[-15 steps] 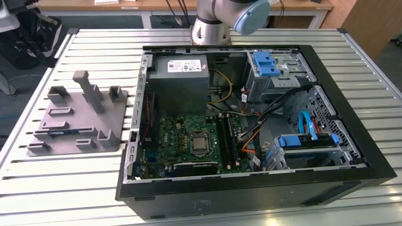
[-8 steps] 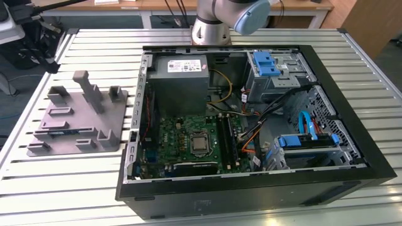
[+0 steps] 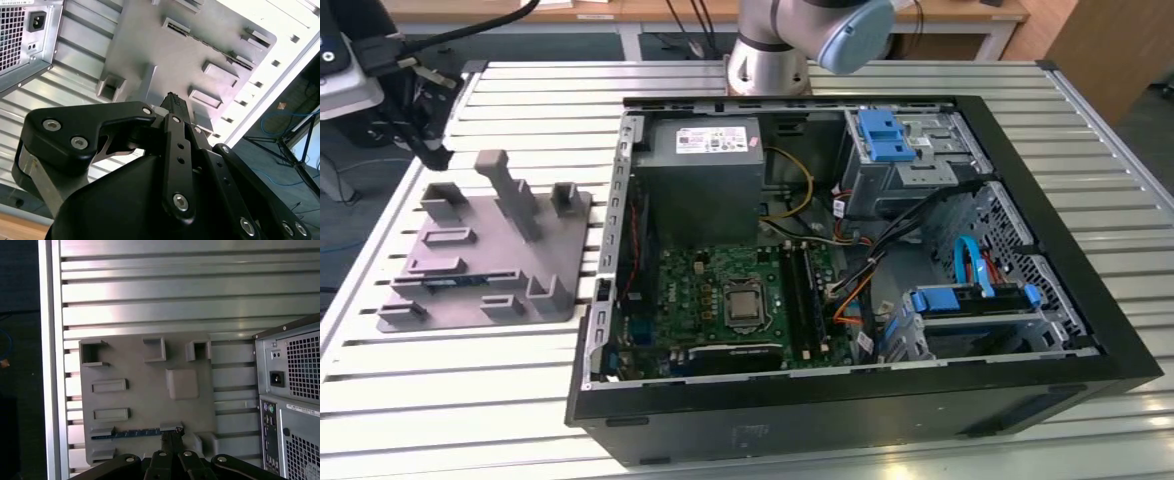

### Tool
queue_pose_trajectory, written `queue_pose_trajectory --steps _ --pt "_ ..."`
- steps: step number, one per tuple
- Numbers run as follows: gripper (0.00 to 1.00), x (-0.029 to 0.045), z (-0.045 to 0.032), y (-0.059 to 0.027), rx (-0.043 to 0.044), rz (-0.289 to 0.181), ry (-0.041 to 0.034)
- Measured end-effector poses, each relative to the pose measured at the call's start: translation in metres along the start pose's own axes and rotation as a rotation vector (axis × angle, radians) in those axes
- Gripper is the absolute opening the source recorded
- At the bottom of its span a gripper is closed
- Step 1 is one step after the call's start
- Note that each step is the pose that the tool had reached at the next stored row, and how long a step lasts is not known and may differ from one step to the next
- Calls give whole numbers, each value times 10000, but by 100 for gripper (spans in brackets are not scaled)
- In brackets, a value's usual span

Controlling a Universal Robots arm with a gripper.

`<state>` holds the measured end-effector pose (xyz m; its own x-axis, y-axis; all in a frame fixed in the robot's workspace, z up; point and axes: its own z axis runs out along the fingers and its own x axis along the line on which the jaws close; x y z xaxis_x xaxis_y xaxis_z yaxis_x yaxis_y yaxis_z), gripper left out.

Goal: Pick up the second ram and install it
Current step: 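Reach for the second ram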

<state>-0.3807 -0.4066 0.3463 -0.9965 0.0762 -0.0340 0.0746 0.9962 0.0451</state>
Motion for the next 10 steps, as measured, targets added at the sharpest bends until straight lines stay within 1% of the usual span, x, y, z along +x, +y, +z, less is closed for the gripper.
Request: queue_pose_trajectory --steps 10 --pt "11 51 142 -53 0 0 1"
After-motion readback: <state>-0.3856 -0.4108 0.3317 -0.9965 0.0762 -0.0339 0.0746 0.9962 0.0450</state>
